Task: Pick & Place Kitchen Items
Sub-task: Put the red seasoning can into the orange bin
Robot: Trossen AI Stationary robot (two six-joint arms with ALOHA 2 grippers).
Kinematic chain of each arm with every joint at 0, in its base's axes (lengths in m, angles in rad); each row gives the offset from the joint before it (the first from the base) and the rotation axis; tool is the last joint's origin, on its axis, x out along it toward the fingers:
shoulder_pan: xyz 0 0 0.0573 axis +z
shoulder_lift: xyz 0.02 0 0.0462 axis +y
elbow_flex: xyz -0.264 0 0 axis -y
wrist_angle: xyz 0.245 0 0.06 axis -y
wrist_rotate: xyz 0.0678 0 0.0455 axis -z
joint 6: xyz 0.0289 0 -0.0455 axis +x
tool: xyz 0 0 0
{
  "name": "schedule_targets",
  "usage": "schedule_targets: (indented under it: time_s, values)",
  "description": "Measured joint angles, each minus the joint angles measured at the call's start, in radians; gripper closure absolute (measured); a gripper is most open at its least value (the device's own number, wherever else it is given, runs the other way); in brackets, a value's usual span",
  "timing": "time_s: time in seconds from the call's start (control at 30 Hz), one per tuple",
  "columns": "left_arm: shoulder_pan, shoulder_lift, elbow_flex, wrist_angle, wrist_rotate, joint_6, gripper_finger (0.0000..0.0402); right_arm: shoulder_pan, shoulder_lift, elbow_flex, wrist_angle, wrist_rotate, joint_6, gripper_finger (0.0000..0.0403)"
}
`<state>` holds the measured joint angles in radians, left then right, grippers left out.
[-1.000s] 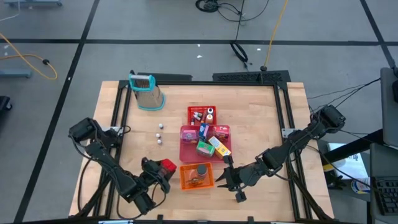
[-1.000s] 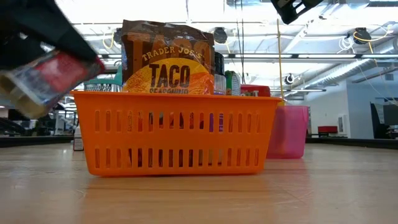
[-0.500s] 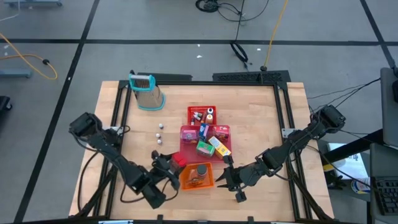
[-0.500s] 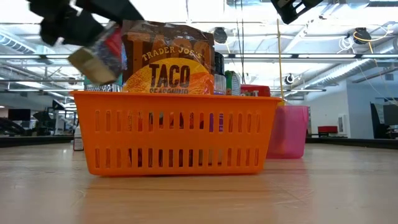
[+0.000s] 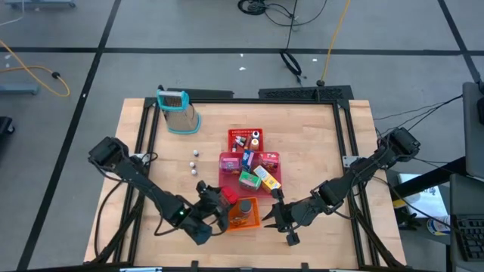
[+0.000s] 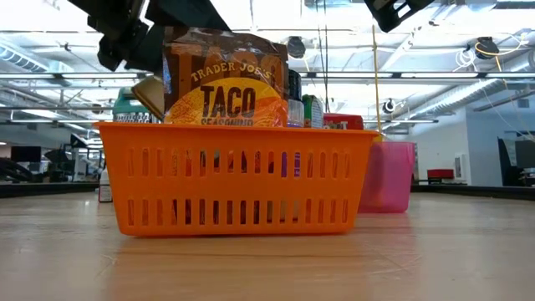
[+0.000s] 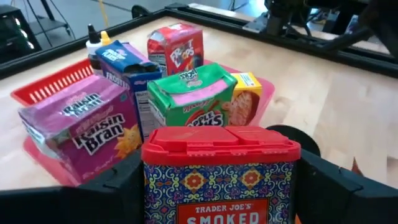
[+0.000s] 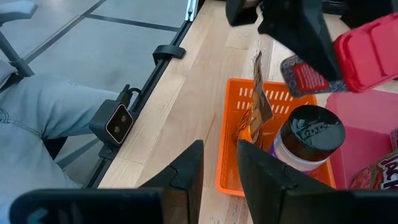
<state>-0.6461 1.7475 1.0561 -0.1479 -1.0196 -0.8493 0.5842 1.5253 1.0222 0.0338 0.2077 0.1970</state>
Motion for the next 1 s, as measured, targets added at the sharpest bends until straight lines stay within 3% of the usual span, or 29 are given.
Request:
schedule_targets:
  time_s: [0.27,0.57,0.8,1.0]
  values:
    - [0.007,0.067,0.0,0.108,0.002,0.012,0.0094,0.0,0.0,0.0,0.0,0.0,0.0,0.0314]
    - [0.015,0.097,0.0,0.162,0.056,0.022,0.0118,0.0,0.0,0.0,0.0,0.0,0.0,0.0314]
    - [0.018,0.095,0.0,0.155,0.06,0.037,0.0067,0.0,0.0,0.0,0.002,0.0,0.0,0.0314]
    - [0.027,0.095,0.0,0.152,0.061,0.052,0.0072,0.0,0.0,0.0,0.001,0.0,0.0,0.0314]
